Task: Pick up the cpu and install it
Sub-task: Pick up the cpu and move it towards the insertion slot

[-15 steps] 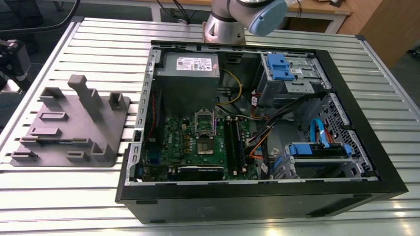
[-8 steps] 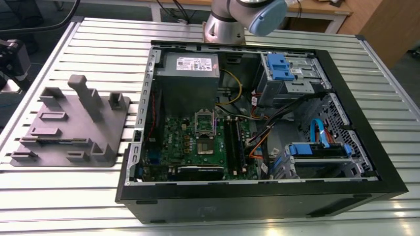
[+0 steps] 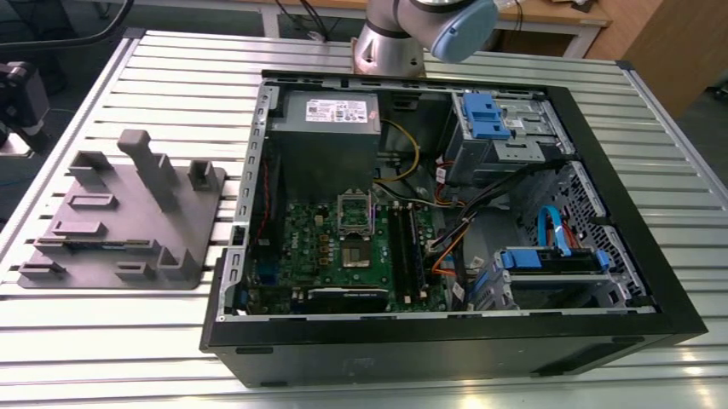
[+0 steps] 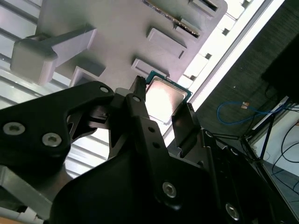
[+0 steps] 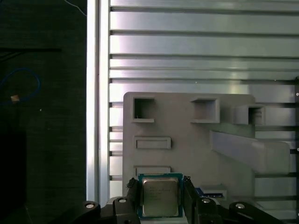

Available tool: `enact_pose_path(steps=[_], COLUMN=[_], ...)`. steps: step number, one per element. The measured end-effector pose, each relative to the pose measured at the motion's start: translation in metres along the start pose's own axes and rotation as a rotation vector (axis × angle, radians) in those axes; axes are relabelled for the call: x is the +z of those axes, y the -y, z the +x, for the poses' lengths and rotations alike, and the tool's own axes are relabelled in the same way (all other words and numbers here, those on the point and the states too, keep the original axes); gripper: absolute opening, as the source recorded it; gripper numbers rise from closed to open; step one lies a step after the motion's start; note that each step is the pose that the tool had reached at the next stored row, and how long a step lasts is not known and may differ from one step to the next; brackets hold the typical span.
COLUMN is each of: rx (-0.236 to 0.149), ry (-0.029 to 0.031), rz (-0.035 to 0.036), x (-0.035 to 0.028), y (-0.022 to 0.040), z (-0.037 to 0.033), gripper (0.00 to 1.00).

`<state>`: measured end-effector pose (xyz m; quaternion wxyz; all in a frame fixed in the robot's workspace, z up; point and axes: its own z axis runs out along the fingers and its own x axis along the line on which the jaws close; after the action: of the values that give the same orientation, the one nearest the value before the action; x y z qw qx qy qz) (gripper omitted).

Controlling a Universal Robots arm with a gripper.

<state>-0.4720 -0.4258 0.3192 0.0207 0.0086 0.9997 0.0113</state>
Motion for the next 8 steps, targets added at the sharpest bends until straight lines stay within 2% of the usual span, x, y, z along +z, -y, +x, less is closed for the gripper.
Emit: enact_pose_path(steps=[4,8], rx=[0.000,0.000], ry=[-0.0001,0.0001], rz=[0.0000,-0.0001], x=[-0.0102,-0.0164], y=[-0.0002,-0.0004], z=[-0.0004,-0.0007], gripper=[0.47,0.47])
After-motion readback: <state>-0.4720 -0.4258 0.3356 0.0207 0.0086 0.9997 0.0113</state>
